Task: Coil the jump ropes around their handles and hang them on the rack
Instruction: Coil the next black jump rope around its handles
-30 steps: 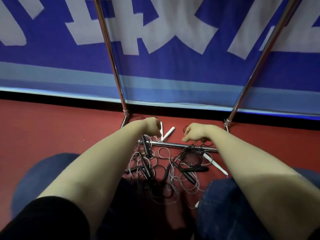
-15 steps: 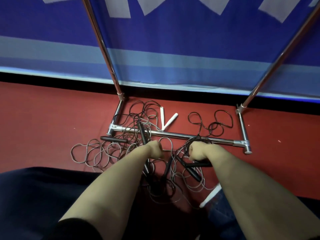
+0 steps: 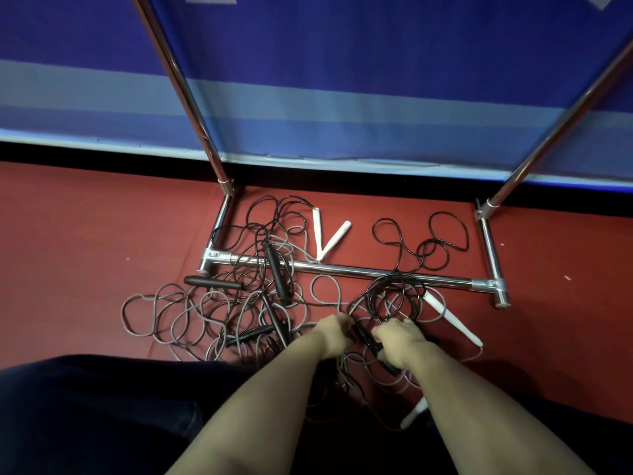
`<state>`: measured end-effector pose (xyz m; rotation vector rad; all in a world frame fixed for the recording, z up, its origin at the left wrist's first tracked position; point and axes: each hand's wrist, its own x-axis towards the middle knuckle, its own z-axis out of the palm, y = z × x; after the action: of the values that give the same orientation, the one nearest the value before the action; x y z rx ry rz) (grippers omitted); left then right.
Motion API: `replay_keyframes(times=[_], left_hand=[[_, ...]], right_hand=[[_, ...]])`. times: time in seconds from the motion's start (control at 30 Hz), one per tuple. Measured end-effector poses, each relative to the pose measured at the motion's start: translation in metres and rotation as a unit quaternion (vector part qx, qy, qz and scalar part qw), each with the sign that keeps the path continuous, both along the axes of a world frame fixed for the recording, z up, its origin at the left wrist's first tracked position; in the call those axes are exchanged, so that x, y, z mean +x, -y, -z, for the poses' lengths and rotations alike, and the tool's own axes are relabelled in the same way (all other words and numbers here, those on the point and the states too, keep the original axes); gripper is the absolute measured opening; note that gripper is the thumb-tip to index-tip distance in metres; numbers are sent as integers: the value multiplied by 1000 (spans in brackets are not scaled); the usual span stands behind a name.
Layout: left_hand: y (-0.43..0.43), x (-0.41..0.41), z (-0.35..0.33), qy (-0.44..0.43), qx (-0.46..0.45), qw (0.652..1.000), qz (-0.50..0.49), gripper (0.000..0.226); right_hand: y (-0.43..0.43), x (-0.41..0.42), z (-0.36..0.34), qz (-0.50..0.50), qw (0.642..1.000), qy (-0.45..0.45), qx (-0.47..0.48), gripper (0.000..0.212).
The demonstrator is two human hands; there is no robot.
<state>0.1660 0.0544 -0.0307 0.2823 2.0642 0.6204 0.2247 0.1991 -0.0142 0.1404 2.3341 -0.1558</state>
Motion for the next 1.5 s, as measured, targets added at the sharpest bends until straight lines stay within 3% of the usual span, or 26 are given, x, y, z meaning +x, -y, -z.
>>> replay_keyframes(times=[0.17, 0.33, 0.4, 0.53, 0.6, 0.7, 0.73, 0.8, 0.83, 0.87, 0.97, 1.1, 1.2, 1.27, 1.37, 1.5], left_hand=[[2, 1, -1, -22, 51, 997, 45, 67], [2, -7, -16, -44, 104, 993, 26, 55], [-1, -9, -31, -35, 147, 989, -4, 41], [-13, -10, -74, -2, 243, 966, -87, 16], [-21, -14, -97, 0, 284, 942, -181, 34], [-30, -26, -136, -83, 336, 901, -261, 70], [-31, -31, -150, -113, 352, 891, -264, 67], [-27, -39, -178, -146, 384, 876, -253, 32], [-23, -42, -192, -156, 392, 875, -239, 11], [-20, -47, -202, -167, 392, 875, -231, 8], [-2, -62, -218, -182, 356, 885, -238, 19], [24, -68, -235, -183, 339, 876, -291, 34], [43, -73, -254, -185, 343, 855, -341, 34], [55, -84, -276, -218, 340, 834, -376, 34], [65, -96, -323, -346, 304, 798, -389, 33], [59, -87, -383, -505, 236, 784, -274, 21]], right_hand=[[-13, -6, -5, 107, 987, -21, -121, 5], [-15, -28, -62, 224, 947, -2, -228, 25], [-15, -34, -90, 297, 907, -37, -296, 16], [-6, -63, -146, 426, 779, -196, -415, 13], [5, -74, -182, 399, 750, -244, -467, 6], [25, -78, -233, 284, 775, -294, -482, 7], [31, -78, -248, 247, 783, -308, -481, 9], [44, -75, -277, 224, 779, -330, -485, 9], [49, -72, -293, 225, 762, -348, -497, 9], [53, -70, -308, 223, 742, -371, -511, 13], [62, -64, -354, 216, 652, -439, -580, 15], [62, -59, -398, 258, 520, -446, -681, 10], [55, -57, -404, 328, 464, -464, -679, 13], [47, -55, -399, 377, 462, -463, -656, 8], [40, -51, -390, 386, 515, -452, -617, 5], [42, -54, -383, 374, 584, -405, -596, 12]])
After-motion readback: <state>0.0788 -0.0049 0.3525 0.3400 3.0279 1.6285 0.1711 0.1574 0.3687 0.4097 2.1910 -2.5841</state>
